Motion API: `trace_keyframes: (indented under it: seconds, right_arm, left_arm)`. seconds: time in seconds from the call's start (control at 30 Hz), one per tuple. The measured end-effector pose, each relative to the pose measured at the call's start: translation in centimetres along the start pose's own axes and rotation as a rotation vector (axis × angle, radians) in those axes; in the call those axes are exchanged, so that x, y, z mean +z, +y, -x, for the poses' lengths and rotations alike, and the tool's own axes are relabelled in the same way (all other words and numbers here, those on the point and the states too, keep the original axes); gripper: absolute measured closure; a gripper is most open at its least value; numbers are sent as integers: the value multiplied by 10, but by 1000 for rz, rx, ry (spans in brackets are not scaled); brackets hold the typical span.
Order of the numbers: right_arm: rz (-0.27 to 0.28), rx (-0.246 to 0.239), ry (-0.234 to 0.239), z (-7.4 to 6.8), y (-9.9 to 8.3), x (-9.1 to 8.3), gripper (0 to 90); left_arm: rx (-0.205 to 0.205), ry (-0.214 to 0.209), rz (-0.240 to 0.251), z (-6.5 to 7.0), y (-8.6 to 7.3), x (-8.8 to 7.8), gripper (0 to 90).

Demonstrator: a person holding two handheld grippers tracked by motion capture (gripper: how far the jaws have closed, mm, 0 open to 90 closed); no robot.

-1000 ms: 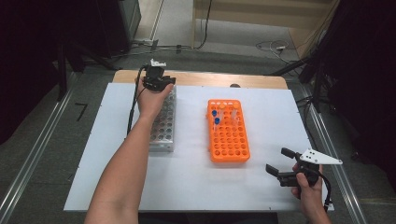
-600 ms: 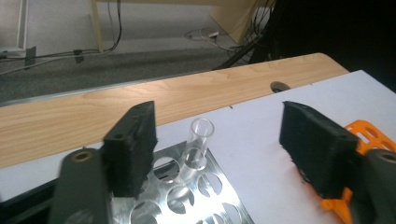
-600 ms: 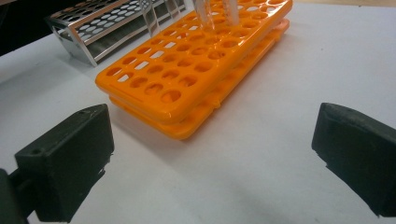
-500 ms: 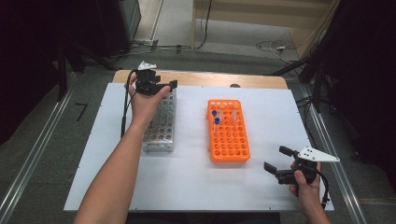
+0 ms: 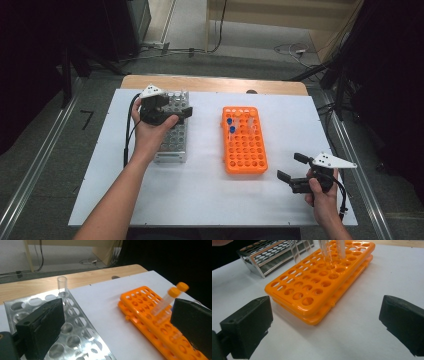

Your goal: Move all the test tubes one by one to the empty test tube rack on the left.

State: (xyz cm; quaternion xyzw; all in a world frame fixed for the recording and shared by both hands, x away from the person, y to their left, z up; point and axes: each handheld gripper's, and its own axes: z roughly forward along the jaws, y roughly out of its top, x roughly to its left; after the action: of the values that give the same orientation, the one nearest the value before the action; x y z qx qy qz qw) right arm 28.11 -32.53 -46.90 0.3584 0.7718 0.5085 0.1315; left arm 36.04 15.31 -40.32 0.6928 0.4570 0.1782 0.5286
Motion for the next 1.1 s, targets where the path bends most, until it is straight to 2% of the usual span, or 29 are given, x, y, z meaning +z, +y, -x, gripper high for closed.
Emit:
trace_keyframes:
  seconds: [0.17, 0.3, 0.47, 0.53, 0.63, 0.7, 0.9, 1.1]
  right_arm:
    - [11, 17, 9, 2, 7, 4, 0]
    - [11, 1, 15, 2, 14, 11, 0]
    - [17, -7, 22, 4, 25, 22, 16]
    - [23, -7, 19, 6, 29, 27, 52]
    - [16, 1, 3, 8, 37, 36, 171]
    - [15, 2, 1, 8, 42, 43, 242]
    - [-1, -34, -7, 6, 54, 64, 392]
    - [-30, -28, 32, 10, 59, 85, 522]
  left_arm:
    - [5, -19, 14, 13, -19, -17, 0]
    - [27, -15, 20, 20, -32, -31, 0]
    - [31, -2, 26, 24, -49, -48, 0]
    - [24, -7, 27, 26, -57, -53, 0]
    - [13, -12, 34, 29, -69, -61, 0]
    - [22, -11, 32, 33, -76, -64, 0]
    - [26, -33, 32, 40, -92, -71, 0]
    - [32, -37, 21, 42, -102, -72, 0]
